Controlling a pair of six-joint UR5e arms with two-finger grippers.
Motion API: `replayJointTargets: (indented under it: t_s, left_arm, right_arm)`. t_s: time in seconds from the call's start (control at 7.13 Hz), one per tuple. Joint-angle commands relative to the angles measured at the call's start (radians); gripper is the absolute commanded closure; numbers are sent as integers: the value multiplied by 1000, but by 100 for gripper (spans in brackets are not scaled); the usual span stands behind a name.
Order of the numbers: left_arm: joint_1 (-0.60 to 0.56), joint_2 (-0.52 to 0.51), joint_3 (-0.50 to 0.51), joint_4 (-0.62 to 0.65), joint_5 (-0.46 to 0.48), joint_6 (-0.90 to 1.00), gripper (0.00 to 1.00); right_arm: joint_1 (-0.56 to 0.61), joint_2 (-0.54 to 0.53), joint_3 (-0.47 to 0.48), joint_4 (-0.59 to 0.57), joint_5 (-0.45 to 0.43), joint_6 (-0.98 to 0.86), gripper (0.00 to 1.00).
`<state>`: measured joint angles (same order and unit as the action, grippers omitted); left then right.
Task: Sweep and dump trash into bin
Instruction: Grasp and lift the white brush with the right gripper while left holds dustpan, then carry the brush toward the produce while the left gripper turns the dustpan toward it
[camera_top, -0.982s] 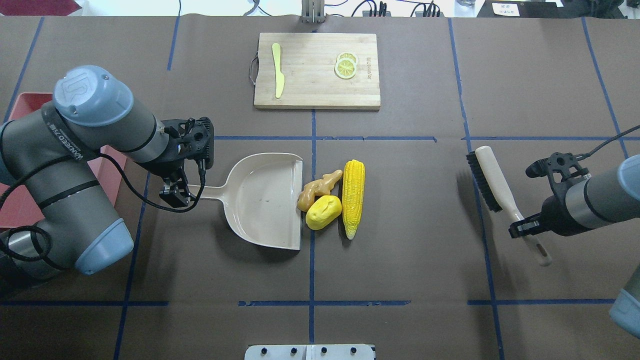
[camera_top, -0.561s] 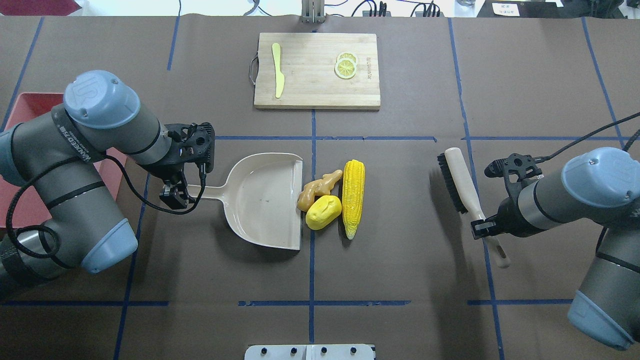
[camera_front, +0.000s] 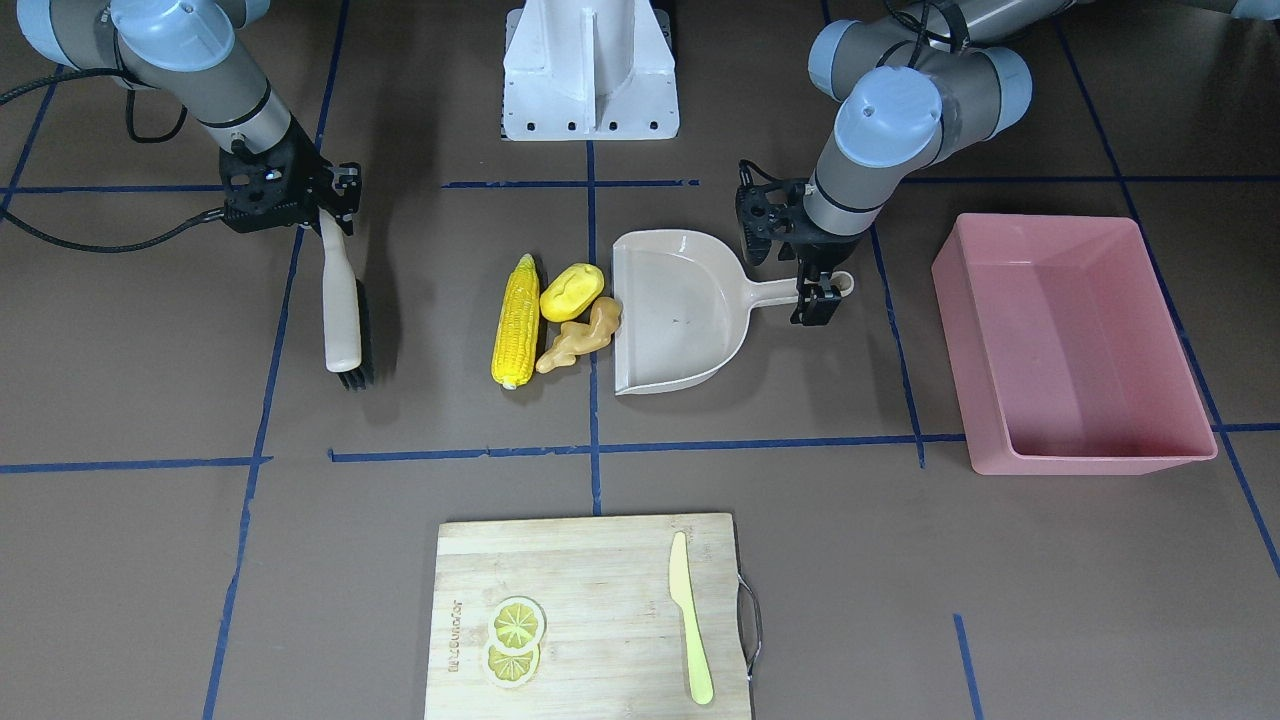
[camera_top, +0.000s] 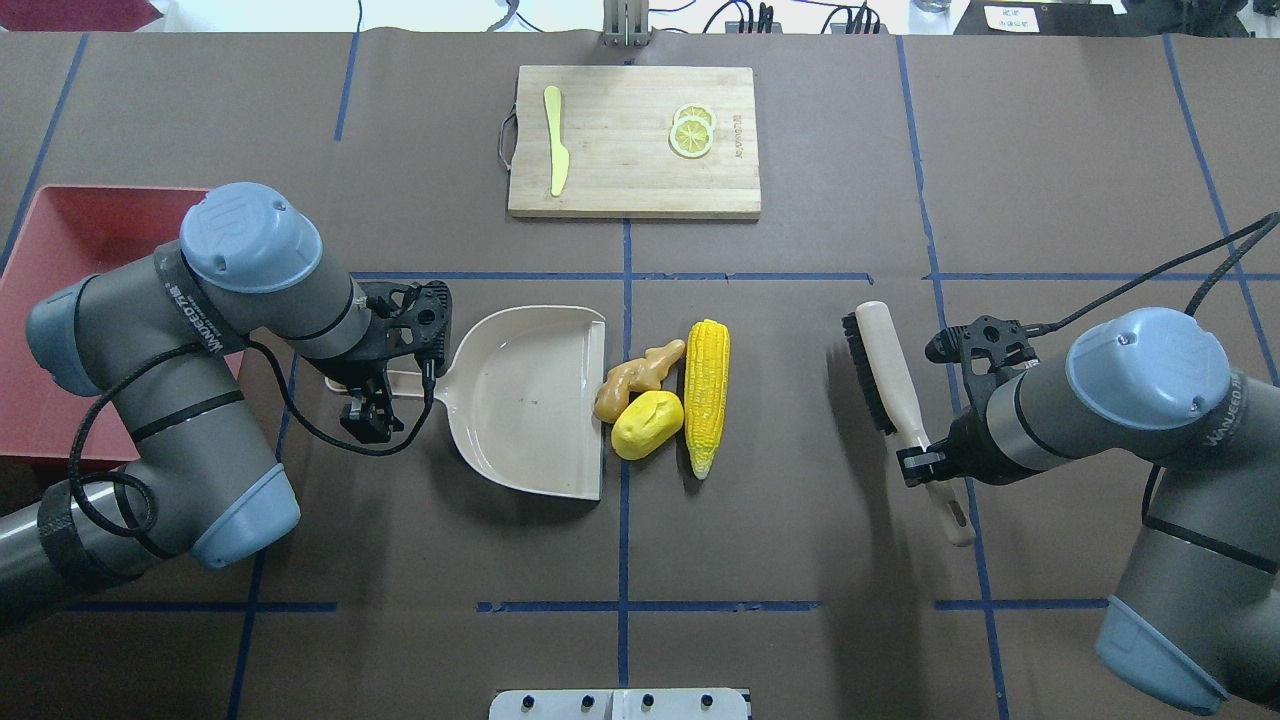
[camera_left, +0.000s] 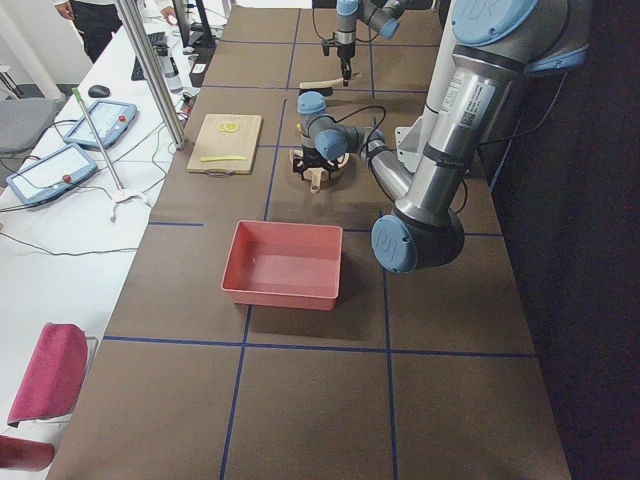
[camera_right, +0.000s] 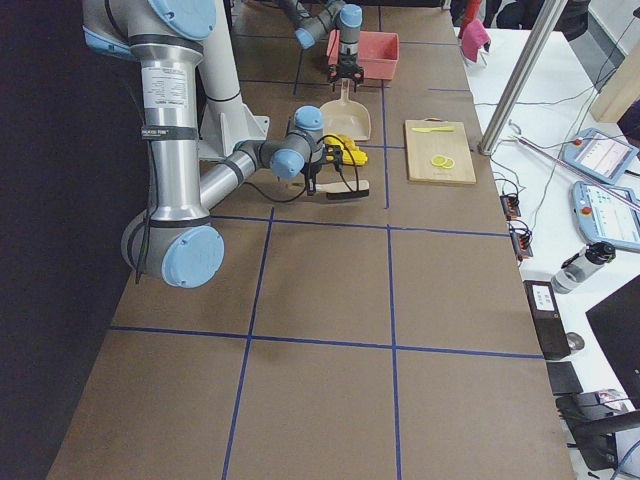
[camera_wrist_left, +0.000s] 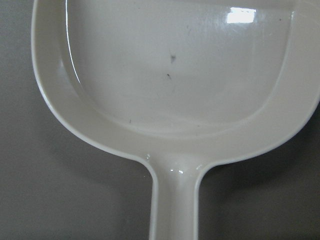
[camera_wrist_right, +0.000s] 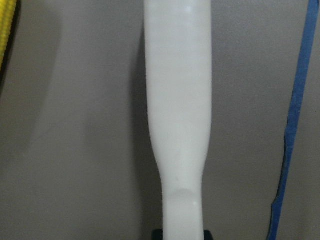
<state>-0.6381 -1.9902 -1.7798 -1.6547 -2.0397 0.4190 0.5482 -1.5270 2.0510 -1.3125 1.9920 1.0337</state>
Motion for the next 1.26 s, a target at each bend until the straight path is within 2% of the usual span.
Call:
replayJointTargets:
  t_s: [0.0,0.14,0.42,1.12]
  left_arm:
    - [3,-2,3,0,6,1,23]
    - [3,-2,3,0,12,3,46]
    - [3,-16,3,0,96,44,71]
    - [3,-15,-9,6,102,50,78]
  right_arm:
    - [-8,10,0,-1,-1,28,99]
    - [-17,19,-2,-1,-1,41,99]
    - [-22,22,-3,-1,-2,43,99]
    - [-33,48,-23,-2,-1,45,99]
